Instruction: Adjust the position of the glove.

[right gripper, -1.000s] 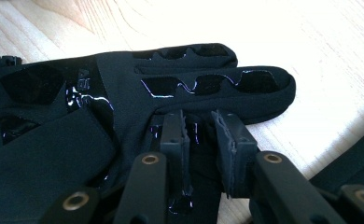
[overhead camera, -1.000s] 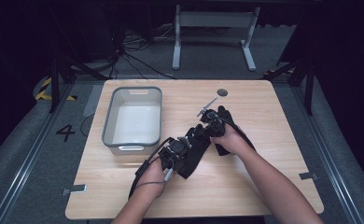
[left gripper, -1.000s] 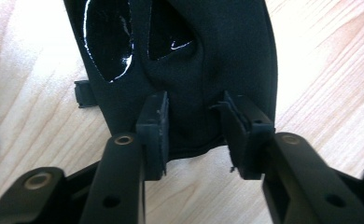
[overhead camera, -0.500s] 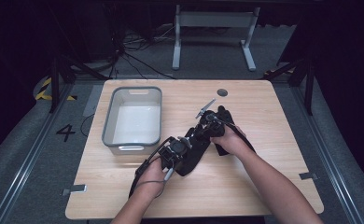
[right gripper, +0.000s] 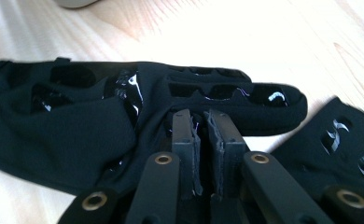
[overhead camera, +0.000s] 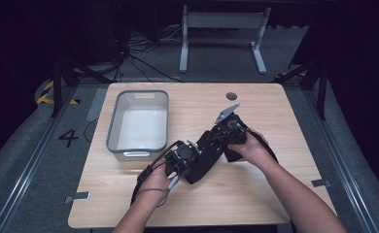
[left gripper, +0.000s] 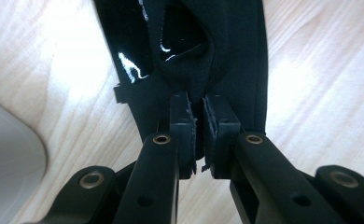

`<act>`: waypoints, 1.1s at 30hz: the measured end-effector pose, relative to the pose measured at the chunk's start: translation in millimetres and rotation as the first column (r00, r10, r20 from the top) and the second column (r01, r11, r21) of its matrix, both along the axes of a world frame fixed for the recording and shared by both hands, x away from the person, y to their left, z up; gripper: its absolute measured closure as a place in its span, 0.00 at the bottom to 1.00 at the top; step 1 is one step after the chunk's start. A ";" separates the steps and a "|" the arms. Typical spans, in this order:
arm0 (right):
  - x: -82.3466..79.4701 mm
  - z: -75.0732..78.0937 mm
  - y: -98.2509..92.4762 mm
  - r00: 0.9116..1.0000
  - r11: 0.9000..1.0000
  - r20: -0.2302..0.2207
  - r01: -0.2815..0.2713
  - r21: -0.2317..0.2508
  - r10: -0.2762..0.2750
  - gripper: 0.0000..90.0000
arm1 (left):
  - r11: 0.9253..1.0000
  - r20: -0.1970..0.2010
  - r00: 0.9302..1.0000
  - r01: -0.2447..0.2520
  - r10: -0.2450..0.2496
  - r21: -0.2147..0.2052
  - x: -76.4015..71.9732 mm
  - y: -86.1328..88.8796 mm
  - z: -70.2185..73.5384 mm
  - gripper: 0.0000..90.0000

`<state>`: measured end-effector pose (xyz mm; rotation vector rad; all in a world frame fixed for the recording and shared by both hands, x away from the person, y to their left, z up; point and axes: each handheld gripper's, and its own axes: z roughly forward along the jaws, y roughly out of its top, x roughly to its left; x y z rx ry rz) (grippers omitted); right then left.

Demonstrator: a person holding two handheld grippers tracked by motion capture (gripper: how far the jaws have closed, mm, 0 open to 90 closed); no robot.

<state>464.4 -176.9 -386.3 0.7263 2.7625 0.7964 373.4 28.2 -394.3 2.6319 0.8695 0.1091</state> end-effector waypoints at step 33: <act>-142.9 -9.7 -67.0 0.997 0.995 0.045 0.055 0.079 -0.059 0.90 | 0.966 -0.033 0.966 0.257 -0.256 0.034 -17.7 -42.1 1.1 0.92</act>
